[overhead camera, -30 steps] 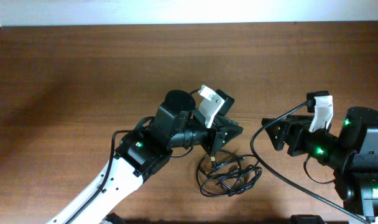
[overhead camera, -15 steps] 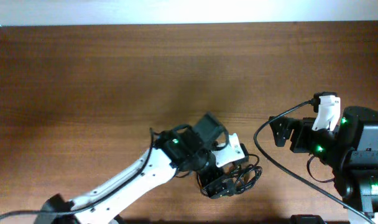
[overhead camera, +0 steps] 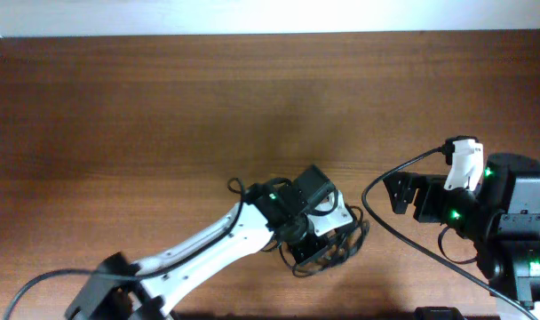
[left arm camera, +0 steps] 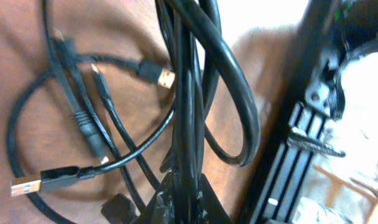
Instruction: Untangle cables
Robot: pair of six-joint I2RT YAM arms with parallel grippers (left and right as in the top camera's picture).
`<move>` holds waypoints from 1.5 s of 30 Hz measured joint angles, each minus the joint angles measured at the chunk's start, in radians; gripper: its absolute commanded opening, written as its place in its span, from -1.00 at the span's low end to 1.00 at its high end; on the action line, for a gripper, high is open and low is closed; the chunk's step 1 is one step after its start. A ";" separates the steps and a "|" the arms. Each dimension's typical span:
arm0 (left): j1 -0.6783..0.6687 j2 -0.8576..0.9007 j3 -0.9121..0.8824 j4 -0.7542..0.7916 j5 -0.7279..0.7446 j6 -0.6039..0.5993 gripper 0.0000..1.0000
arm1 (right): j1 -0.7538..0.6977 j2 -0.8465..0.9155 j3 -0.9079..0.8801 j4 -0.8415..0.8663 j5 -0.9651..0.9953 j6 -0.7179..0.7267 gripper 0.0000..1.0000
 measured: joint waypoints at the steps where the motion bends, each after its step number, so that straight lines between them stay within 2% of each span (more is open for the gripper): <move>1: 0.000 -0.046 0.022 0.001 -0.082 -0.027 -1.00 | 0.000 0.000 0.000 -0.002 0.000 0.000 0.98; 5: 0.002 -0.248 0.067 0.145 -0.426 -0.087 -1.00 | 0.000 0.000 0.000 -0.004 -0.026 0.000 0.98; 8: 0.002 -0.320 0.066 0.215 -0.548 -0.090 -1.00 | 0.000 0.001 0.000 0.003 -0.107 -0.001 0.98; 10: 0.002 -0.377 0.066 0.279 -0.578 -0.132 -1.00 | 0.000 0.001 0.000 0.005 -0.163 0.000 0.98; 16: 0.002 -0.471 0.066 0.309 -0.320 -0.166 -1.00 | -0.003 0.003 0.000 0.113 -0.306 0.000 0.98; 20: 0.005 -0.479 0.066 0.309 -0.087 -0.151 -1.00 | -0.003 0.119 0.000 0.120 -0.185 -0.001 0.98; 23: 0.044 -0.521 0.065 0.284 -0.054 -0.144 -1.00 | -0.002 0.248 0.000 0.119 -0.181 0.000 0.98; 26: 0.103 -0.671 0.066 0.221 -0.015 -0.132 -1.00 | -0.004 0.264 0.000 0.120 -0.169 0.000 0.98; 30: 0.167 -0.678 0.066 0.204 -0.002 -0.129 -1.00 | -0.004 0.263 0.000 0.120 -0.202 0.000 0.98; 32: 0.203 -0.675 0.066 0.203 0.001 -0.129 -1.00 | -0.004 0.234 0.000 0.120 -0.227 0.000 0.98; 36: 0.253 -0.663 0.066 0.208 0.019 -0.126 -1.00 | -0.004 0.061 0.000 0.120 -0.318 -0.013 0.98; 38: 0.253 -0.611 0.066 0.270 0.115 -0.125 -1.00 | -0.004 -0.045 0.000 0.121 -0.385 -0.068 0.98; 42: 0.254 -0.447 0.066 0.369 0.405 -0.092 -1.00 | -0.004 -0.164 0.000 0.128 -0.432 -0.133 0.98; 44: 0.254 -0.396 0.064 0.444 0.542 -0.082 -1.00 | -0.004 -0.170 0.000 0.127 -0.437 -0.141 0.97; 45: 0.255 -0.388 0.064 0.477 0.586 -0.080 -1.00 | -0.004 -0.170 0.000 0.128 -0.438 -0.142 0.72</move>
